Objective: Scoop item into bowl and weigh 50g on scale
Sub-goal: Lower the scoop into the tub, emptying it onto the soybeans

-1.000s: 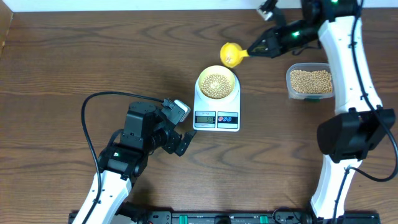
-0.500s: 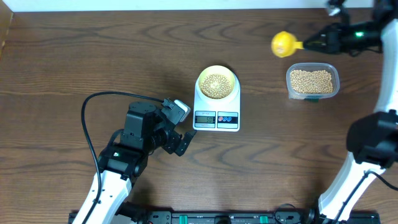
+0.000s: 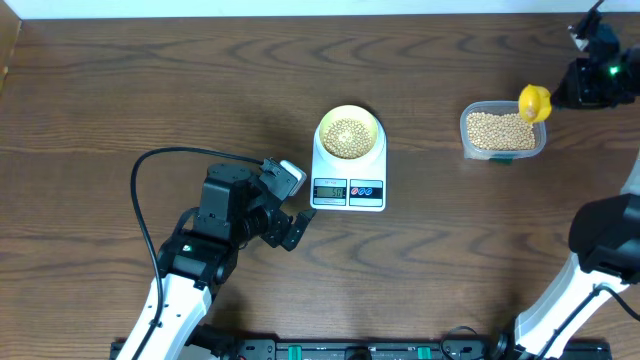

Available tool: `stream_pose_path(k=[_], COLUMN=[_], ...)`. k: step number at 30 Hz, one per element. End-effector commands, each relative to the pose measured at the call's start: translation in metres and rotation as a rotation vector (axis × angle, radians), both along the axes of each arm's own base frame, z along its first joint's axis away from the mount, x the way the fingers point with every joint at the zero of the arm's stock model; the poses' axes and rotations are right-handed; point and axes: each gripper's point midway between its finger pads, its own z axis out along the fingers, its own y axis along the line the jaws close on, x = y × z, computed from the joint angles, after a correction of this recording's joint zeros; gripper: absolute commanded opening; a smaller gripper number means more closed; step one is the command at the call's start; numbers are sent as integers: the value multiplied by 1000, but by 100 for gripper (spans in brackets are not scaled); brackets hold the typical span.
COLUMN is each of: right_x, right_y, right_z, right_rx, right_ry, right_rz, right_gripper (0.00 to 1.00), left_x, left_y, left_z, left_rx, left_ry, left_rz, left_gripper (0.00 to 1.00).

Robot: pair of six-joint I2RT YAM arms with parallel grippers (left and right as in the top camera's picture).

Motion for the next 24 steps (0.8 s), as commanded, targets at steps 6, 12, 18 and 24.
stream_pose_path(k=[6, 12, 18, 24], right_x=[-6, 8, 24, 29], right_y=[-5, -1, 6, 31], right_z=[-5, 0, 11, 4], right_rx=[-320, -489, -643, -495], right_ry=[84, 46, -16, -45], right_rz=[-7, 6, 35, 65], right_gripper=[1, 2, 1, 1], left_x=[2, 2, 2, 2], left_y=[2, 2, 2, 2], left_z=[1, 1, 1, 1], left_rx=[10, 10, 10, 10], left_ry=[-11, -11, -11, -11], left_rz=[-1, -1, -1, -1], left_gripper=[98, 98, 98, 98])
